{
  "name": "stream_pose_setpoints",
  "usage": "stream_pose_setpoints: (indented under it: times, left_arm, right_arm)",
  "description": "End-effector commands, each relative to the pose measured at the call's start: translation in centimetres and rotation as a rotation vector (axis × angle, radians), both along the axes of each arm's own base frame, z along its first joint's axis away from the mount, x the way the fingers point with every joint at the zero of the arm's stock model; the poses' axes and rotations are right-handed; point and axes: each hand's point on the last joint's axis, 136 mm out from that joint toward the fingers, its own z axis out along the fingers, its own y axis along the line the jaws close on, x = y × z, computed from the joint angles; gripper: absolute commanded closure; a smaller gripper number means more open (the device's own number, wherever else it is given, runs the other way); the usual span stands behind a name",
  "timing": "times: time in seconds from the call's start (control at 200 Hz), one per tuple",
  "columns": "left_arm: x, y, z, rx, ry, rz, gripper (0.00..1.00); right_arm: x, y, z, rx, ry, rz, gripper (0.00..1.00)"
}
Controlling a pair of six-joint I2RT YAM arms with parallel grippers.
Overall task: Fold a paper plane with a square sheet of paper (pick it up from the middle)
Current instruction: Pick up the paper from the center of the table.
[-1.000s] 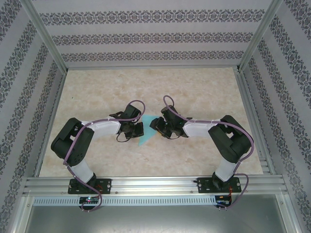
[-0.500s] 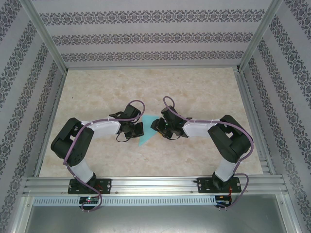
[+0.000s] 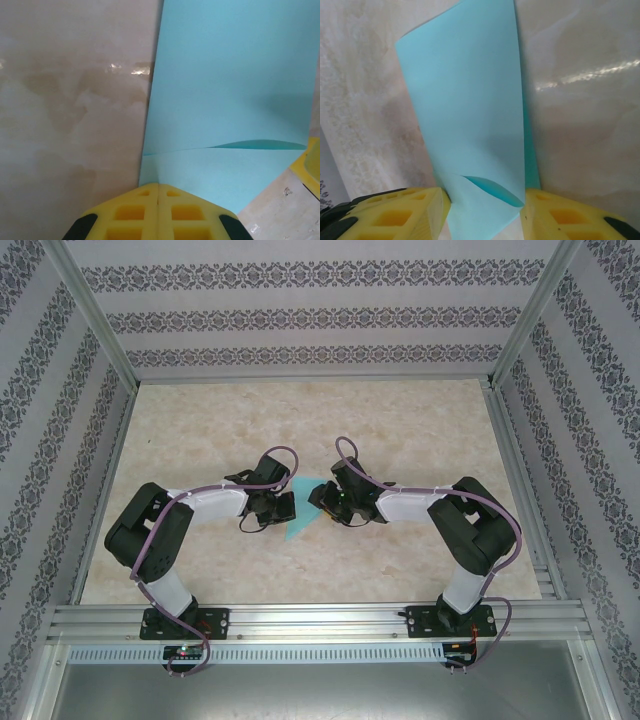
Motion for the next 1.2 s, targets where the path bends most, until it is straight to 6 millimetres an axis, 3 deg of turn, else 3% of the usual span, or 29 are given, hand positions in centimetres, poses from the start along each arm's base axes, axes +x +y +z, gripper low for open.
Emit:
stream_pose_setpoints:
  times: [0.0,0.305,0.455,0.574,0.954,1.199]
  left_arm:
    - [-1.2,1.8,-2.0,0.07,0.059,0.022,0.96]
    - [-1.1,1.7,-1.7,0.065,0.048,0.012,0.96]
    - [-0.7,1.4,-0.9,0.056,0.024,-0.009,0.92]
    - [0.1,0.8,1.2,0.03,-0.029,-0.035,0.83]
    - [1.6,-0.3,10.0,-0.075,-0.305,-0.134,0.45]
    - [1.0,-1.8,12.0,-0.188,-0.461,-0.257,0.31]
  right_arm:
    - [-0.1,1.5,0.6,0.051,-0.012,0.031,0.57]
    - [-0.7,2.2,-0.1,0.087,0.015,0.044,0.71]
    - [-0.5,1.8,-0.4,0.081,0.006,0.036,0.89]
    - [-0.1,1.2,0.1,0.054,-0.025,0.02,1.0]
    - [-0.1,-3.6,5.1,-0.082,-0.15,-0.106,1.0]
    - [-0.9,-6.0,6.6,-0.155,-0.157,-0.237,1.0]
